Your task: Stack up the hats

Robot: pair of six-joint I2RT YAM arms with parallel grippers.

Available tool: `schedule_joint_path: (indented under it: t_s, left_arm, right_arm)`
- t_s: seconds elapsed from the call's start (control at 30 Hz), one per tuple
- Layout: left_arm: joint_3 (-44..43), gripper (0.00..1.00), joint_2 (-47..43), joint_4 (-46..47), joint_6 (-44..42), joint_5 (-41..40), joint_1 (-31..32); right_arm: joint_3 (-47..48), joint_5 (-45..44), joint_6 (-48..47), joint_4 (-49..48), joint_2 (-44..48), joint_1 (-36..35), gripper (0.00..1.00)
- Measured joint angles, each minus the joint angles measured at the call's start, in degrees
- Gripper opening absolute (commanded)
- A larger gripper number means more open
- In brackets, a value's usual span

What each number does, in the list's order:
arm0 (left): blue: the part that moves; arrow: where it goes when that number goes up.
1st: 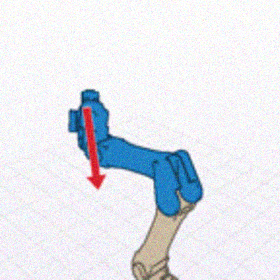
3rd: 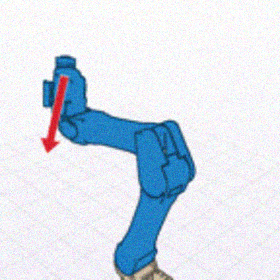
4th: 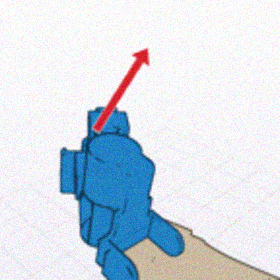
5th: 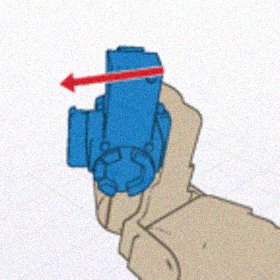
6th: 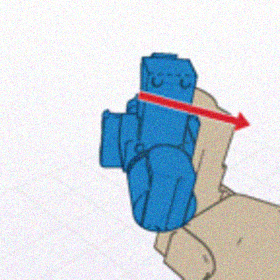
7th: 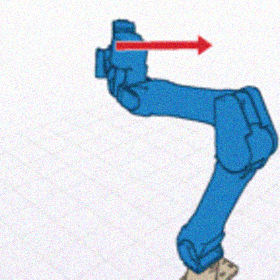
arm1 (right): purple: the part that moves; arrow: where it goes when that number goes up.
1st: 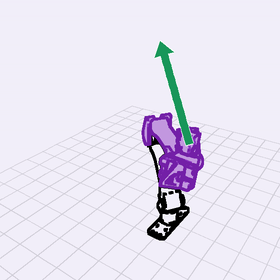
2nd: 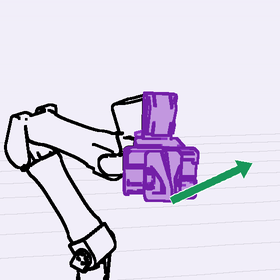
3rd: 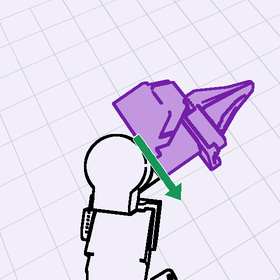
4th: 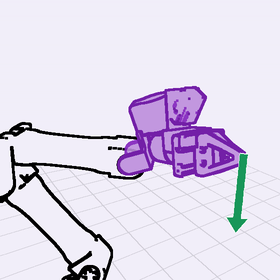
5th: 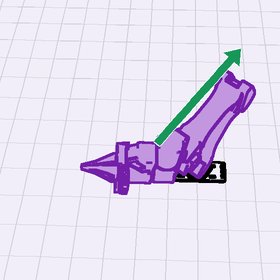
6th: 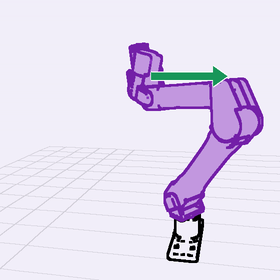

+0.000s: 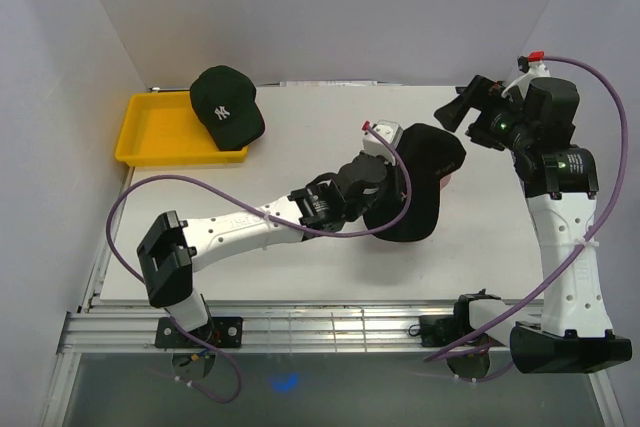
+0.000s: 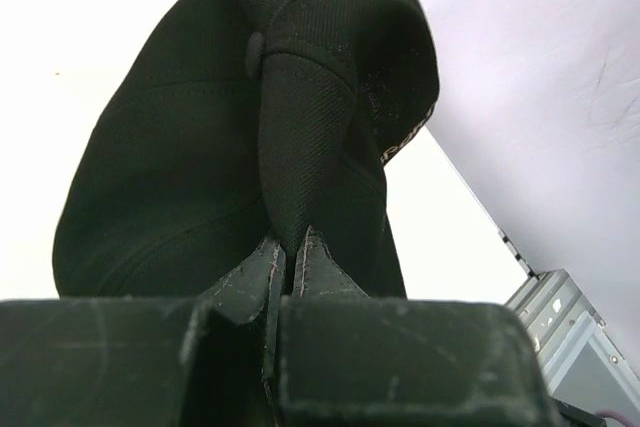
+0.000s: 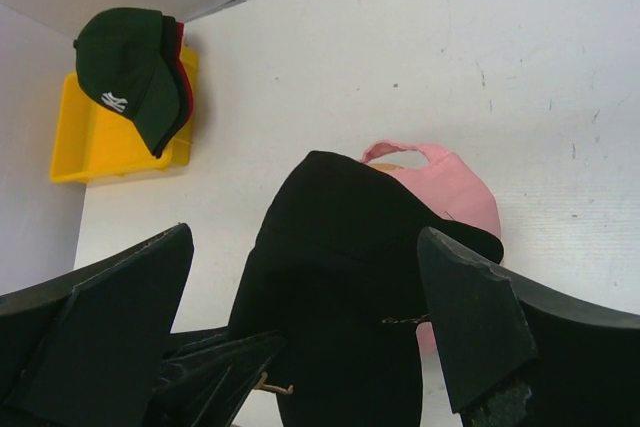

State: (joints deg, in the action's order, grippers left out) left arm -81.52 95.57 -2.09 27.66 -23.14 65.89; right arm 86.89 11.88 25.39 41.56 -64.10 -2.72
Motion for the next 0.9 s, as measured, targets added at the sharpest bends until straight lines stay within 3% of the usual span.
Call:
schedule_joint_path:
  t_s: [0.13,0.37,0.6,0.9]
  left_arm:
    - [4.3,0.0,-1.4,4.0,-0.4,-0.4,0.6]
    - [4.7,0.0,-2.7,6.4,-2.2,-3.0,1.0]
    - [0.8,0.0,-3.0,7.5,-3.9,-6.2,1.0]
    - [-4.4,0.0,1.6,5.0,-2.8,-4.7,1.0]
  right_arm:
    - [-2.2,0.0,-0.2,-0.1,0.0,0.0,0.98]
    - [-2.3,0.0,-0.1,-0.1,-0.1,0.0,0.98]
    - [-1.9,0.0,-0.1,-0.1,-0.1,0.0,0.98]
    - [-1.9,-0.2,-0.1,-0.1,0.0,0.1,0.98]
